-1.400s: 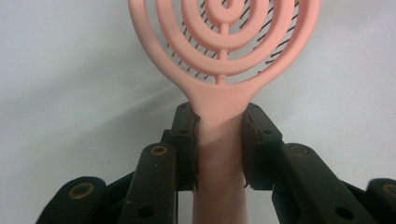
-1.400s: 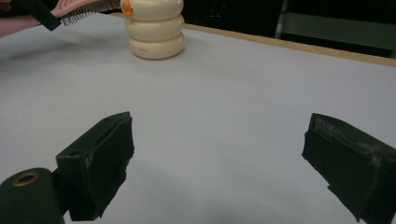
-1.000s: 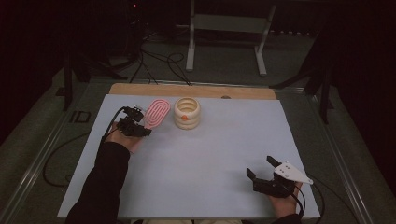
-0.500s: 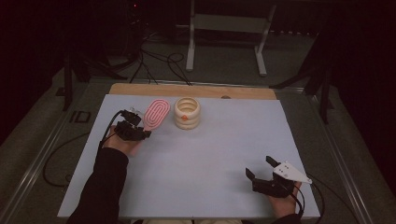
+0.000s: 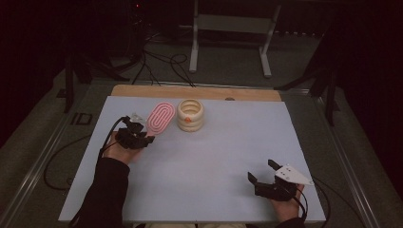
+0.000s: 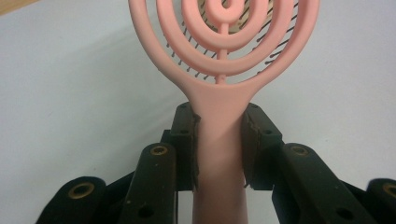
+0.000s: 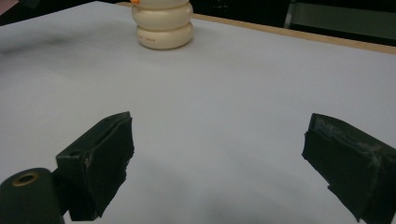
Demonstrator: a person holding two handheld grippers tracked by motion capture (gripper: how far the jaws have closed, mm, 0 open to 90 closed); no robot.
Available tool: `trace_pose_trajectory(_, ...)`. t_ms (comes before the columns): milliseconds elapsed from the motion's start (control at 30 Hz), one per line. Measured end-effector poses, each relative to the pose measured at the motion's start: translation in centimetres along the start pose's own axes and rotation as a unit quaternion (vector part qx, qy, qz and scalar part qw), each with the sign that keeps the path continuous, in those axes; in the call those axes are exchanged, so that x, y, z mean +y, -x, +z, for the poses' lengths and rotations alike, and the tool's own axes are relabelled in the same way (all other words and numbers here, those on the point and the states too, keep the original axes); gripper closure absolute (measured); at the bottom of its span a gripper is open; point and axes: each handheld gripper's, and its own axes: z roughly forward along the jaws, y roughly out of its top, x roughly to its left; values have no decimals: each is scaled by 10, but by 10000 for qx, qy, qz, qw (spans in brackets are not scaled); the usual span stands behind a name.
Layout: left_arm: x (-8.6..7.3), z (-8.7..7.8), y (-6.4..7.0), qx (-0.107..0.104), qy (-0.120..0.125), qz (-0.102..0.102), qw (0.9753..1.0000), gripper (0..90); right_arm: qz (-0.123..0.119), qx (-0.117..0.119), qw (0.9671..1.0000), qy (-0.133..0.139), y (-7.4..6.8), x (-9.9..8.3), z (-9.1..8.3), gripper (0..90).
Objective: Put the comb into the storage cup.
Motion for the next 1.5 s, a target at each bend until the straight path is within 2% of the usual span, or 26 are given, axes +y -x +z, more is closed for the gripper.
trace_pose_trajectory(300, -2, -4, 11, -105, 216, 157, 9996, 702, 8, 26, 10000, -33, 0, 0, 1, 83)
trace_pose_trajectory(500, -3, -9, 16, -210, 372, 183, 9989, 702, -6, 59, 10000, -76, -2, 0, 2, 83)
trace_pose_trajectory(867, -5, -19, 27, -263, 472, 344, 9979, 702, 91, 191, 9998, -71, 1, 2, 7, 83)
trace_pose_trajectory(1000, -5, -20, 31, -292, 508, 397, 9975, 702, 170, 324, 9993, -58, 3, 13, 7, 83)
trace_pose_trajectory(1233, -4, -19, 37, -357, 554, 519, 9965, 702, 87, 464, 9988, -132, 5, 36, 14, 83)
trace_pose_trajectory(1500, -4, -18, 43, -409, 632, 584, 9955, 702, 11, 530, 9983, -230, 5, 48, 25, 83)
